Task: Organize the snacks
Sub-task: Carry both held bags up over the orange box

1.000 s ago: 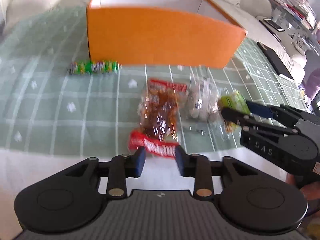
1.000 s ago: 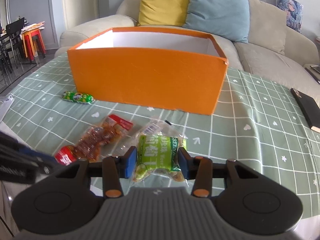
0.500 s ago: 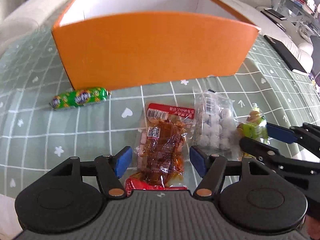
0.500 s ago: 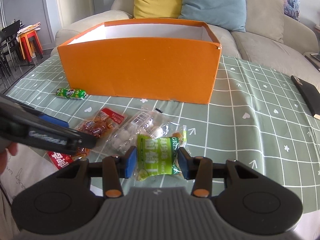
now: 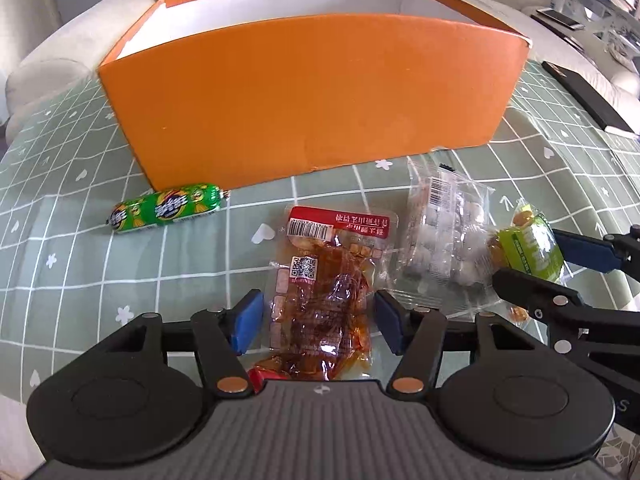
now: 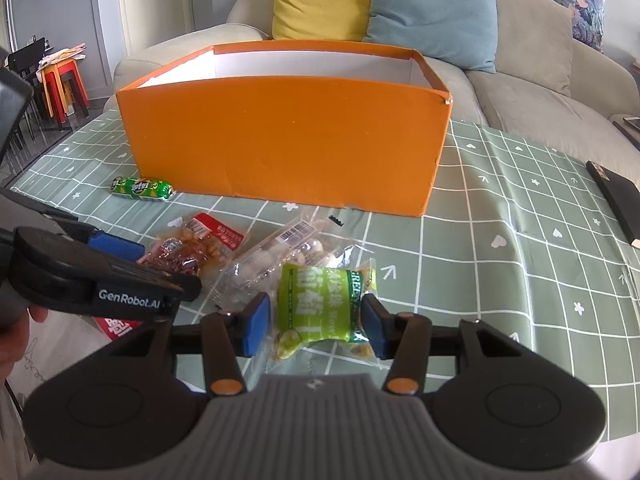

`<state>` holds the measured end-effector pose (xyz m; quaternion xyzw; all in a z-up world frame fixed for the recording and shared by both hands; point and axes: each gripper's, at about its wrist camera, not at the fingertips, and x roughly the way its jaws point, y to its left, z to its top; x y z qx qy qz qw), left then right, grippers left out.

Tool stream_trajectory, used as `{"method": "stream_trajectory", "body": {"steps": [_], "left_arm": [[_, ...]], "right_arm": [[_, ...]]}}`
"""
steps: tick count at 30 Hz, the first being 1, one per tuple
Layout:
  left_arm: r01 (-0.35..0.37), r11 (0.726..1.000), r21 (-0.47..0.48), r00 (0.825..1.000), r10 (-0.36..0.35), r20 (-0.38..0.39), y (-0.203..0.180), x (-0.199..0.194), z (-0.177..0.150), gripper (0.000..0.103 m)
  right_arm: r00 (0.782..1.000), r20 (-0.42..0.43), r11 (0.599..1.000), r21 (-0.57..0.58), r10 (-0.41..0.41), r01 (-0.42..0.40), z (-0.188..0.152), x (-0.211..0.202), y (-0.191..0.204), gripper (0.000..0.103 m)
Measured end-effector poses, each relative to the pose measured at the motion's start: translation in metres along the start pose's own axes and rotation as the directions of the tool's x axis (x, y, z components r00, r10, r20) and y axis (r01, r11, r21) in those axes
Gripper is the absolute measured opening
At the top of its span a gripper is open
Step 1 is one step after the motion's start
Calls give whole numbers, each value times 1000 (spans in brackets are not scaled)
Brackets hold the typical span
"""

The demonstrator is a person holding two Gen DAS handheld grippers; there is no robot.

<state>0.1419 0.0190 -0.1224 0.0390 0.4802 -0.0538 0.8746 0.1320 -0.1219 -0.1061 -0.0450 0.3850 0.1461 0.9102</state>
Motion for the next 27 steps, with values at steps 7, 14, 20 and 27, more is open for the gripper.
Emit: {"method": "stream_trajectory", "body": {"steps": [7, 14, 20, 27], "left_arm": [[-36, 999, -13, 999, 36, -14, -1, 0, 2, 76], [-24, 999, -36, 1000, 24, -5, -2, -1, 2, 69], [-12, 998, -58, 1000, 12, -1, -1, -8, -2, 66], [17, 991, -134, 999, -13, 35, 9, -29, -6, 65]], "right_arm": [[1000, 0, 1000, -11, -6, 6, 0, 1, 2, 50], [1000, 2, 1000, -27, -8, 8, -1, 2, 3, 49], [1000, -2, 1000, -12, -3, 3, -1, -4, 1, 42], [1000, 30, 999, -32, -7, 8, 3, -18, 7, 41]]}}
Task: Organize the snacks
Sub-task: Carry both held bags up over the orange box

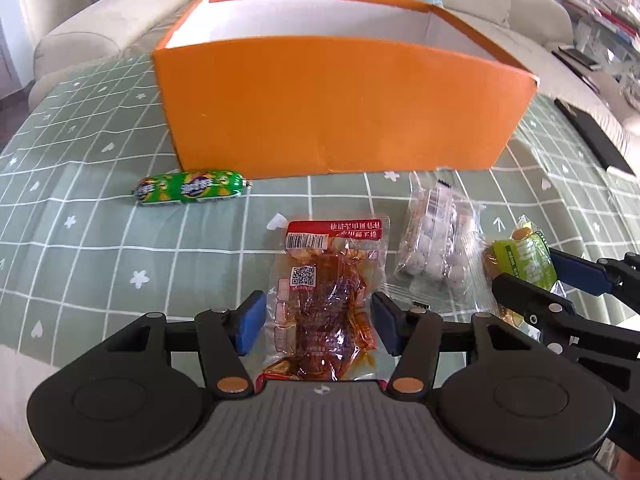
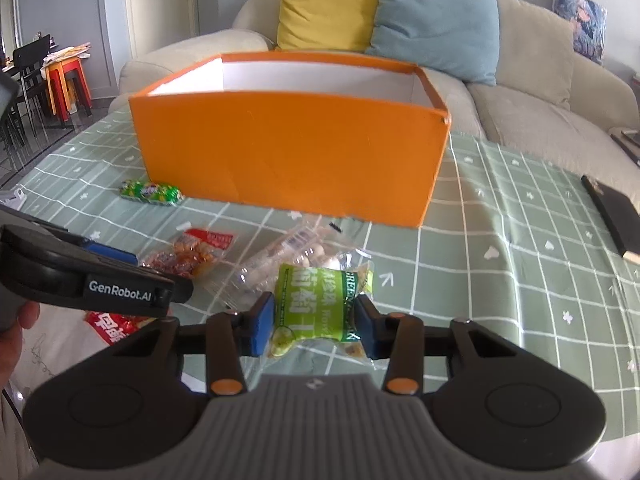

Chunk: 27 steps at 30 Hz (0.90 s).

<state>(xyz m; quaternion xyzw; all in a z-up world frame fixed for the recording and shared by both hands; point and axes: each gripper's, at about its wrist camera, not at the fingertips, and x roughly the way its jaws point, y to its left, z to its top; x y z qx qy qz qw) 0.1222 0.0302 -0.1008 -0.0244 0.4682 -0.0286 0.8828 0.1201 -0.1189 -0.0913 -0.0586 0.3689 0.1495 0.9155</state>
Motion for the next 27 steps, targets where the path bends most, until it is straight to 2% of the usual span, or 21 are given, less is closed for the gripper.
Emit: {"method": "stream_trajectory", "body": {"steps": [4, 15, 20, 27], "left_arm": [[18, 998, -54, 999, -16, 36, 7, -17, 3, 65], [19, 996, -91, 986, -3, 166, 6, -66, 27, 64], [26, 996, -91, 974, -5, 227, 8, -84, 48, 64], [23, 996, -81, 956, 2, 292, 15, -98, 96, 64]], "right_arm": [[1000, 26, 1000, -12, 7, -7, 4, -10, 6, 41], [997, 69, 1000, -18, 24, -23, 30, -33, 11, 40], [992, 115, 999, -16, 41, -40, 54, -42, 7, 39], [981, 188, 999, -24, 48, -44, 103, -48, -6, 39]]}}
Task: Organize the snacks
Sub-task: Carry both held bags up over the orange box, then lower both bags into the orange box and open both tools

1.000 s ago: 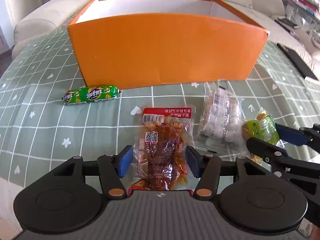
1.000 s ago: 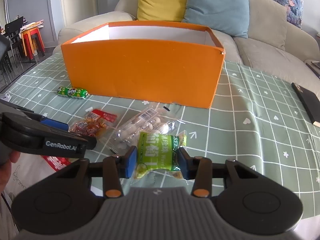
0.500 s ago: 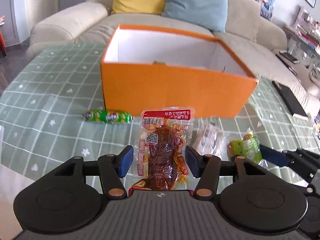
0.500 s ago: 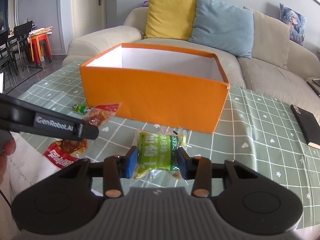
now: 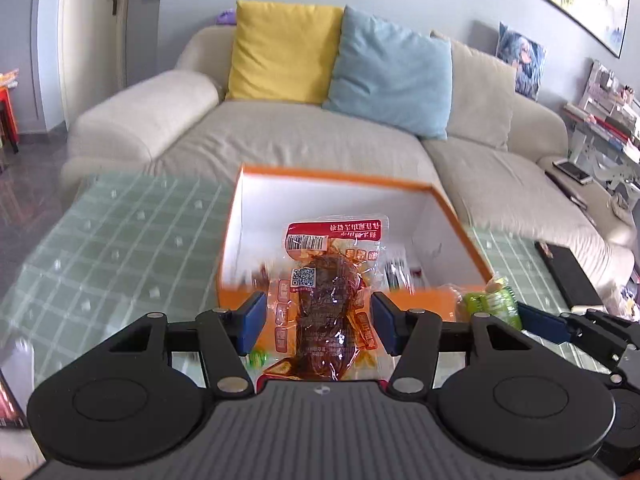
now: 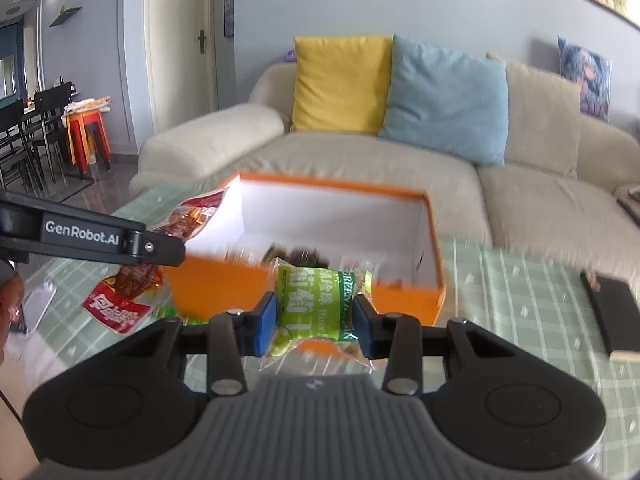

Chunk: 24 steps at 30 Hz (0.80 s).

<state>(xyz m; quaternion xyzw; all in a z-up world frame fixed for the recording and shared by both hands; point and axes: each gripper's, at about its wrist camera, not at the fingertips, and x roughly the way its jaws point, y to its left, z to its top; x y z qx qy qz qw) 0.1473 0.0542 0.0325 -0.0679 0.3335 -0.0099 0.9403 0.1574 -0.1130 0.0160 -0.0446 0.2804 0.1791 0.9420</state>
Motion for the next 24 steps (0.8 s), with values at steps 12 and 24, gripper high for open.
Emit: {"method": "stream_trajectory", "body": {"steps": [12, 24], "left_arm": [[54, 998, -18, 994, -56, -96, 6, 66, 59, 64], [8, 998, 58, 959, 9, -282, 7, 155, 44, 65]], "right_arm": [[1000, -14, 999, -38, 5, -5, 77, 62, -26, 39], [971, -238, 999, -39, 22, -32, 77, 176, -42, 38]]}}
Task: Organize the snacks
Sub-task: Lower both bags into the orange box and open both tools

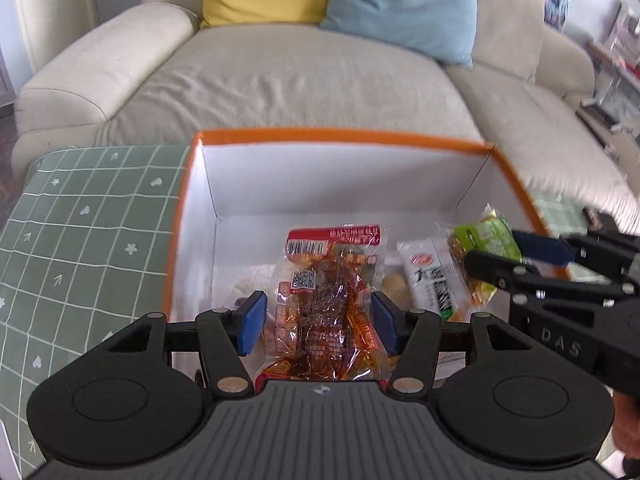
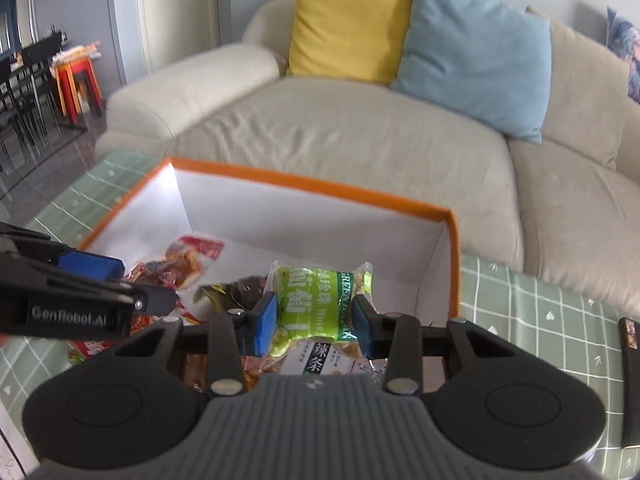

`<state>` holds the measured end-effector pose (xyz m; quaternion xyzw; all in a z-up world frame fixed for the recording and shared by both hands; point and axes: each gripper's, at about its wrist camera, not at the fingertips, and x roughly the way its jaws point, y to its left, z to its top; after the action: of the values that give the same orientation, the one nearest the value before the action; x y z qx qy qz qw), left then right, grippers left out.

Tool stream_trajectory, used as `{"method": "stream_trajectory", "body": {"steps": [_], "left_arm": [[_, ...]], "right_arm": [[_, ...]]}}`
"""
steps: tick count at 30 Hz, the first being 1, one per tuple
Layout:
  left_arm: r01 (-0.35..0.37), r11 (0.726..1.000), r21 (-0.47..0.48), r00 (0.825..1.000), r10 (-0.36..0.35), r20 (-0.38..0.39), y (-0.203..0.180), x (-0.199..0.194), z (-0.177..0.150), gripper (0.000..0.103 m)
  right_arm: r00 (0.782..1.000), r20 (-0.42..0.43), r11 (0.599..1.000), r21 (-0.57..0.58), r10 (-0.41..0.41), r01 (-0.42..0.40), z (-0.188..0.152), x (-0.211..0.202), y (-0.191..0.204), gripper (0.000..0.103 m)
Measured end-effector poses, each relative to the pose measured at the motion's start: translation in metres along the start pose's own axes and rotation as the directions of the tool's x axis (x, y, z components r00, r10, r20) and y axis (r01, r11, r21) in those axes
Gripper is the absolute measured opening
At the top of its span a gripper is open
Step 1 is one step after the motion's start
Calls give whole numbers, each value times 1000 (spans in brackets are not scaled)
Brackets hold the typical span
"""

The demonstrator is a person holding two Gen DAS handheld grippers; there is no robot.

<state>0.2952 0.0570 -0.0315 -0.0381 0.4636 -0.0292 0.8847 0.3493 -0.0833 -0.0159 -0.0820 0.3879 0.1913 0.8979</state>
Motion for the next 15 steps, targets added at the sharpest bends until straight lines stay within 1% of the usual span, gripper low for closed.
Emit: {"method": "stream_trajectory", "body": {"steps": [5, 11, 15], "left_arm": [[-33, 999, 40, 999, 35, -36, -6, 18, -2, 65], [-44, 997, 62, 997, 48, -61, -9, 33, 3, 67], [-48, 996, 73, 996, 53, -69, -14, 37, 2, 68]], "right_arm": [[999, -48, 999, -39, -25, 23, -3, 26, 2, 38], [991, -120, 995, -85, -57, 47, -7, 48, 3, 39], [991, -116, 992, -114, -64, 51, -7, 49, 7, 39]]}}
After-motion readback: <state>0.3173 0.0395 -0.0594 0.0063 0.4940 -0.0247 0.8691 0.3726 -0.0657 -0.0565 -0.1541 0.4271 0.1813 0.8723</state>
